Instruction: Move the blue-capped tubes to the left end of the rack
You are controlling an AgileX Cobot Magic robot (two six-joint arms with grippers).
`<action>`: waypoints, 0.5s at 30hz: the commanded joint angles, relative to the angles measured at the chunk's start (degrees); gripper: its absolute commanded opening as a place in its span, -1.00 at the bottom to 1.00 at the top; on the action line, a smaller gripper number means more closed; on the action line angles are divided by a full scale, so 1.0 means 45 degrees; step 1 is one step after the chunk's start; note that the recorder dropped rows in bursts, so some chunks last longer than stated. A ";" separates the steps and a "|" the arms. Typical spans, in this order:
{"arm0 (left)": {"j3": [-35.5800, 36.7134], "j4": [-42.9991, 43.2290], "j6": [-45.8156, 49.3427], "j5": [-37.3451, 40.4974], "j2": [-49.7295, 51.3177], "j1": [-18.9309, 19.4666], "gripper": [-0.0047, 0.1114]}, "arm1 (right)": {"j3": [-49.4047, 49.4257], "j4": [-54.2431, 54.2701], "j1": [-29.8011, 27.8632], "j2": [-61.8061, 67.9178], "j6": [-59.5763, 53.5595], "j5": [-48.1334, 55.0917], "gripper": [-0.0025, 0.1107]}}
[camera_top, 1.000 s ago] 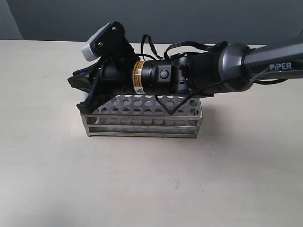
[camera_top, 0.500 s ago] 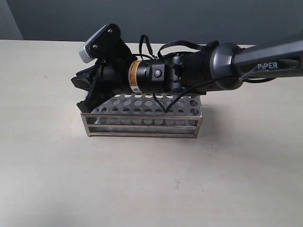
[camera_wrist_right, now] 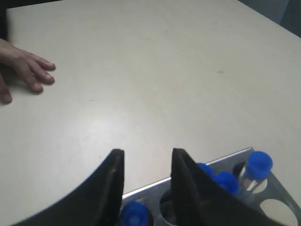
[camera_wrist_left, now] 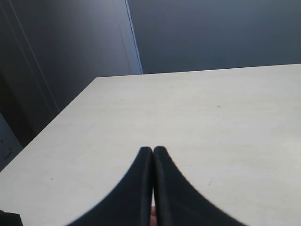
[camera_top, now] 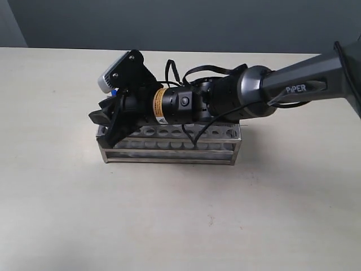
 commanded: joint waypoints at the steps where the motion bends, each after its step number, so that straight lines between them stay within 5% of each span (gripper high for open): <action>1: -0.0040 0.0026 -0.0006 -0.0020 -0.0066 -0.0033 -0.90 | -0.0068 0.0115 -0.0031 -0.0171 -0.0113 -0.0139 -0.33; 7: -0.0040 0.0026 -0.0006 -0.0020 -0.0066 -0.0033 -0.90 | -0.0068 0.0243 -0.0031 -0.1667 -0.0113 0.0336 -0.36; 12: -0.0040 0.0026 -0.0006 -0.0020 -0.0066 -0.0033 -0.90 | -0.0068 0.0487 -0.0210 -0.3783 -0.0352 0.3069 -0.98; 15: -0.0040 0.0026 -0.0006 -0.0020 -0.0066 -0.0033 -0.90 | 0.0270 0.0514 -0.0774 -0.4967 -0.0377 0.4878 -0.96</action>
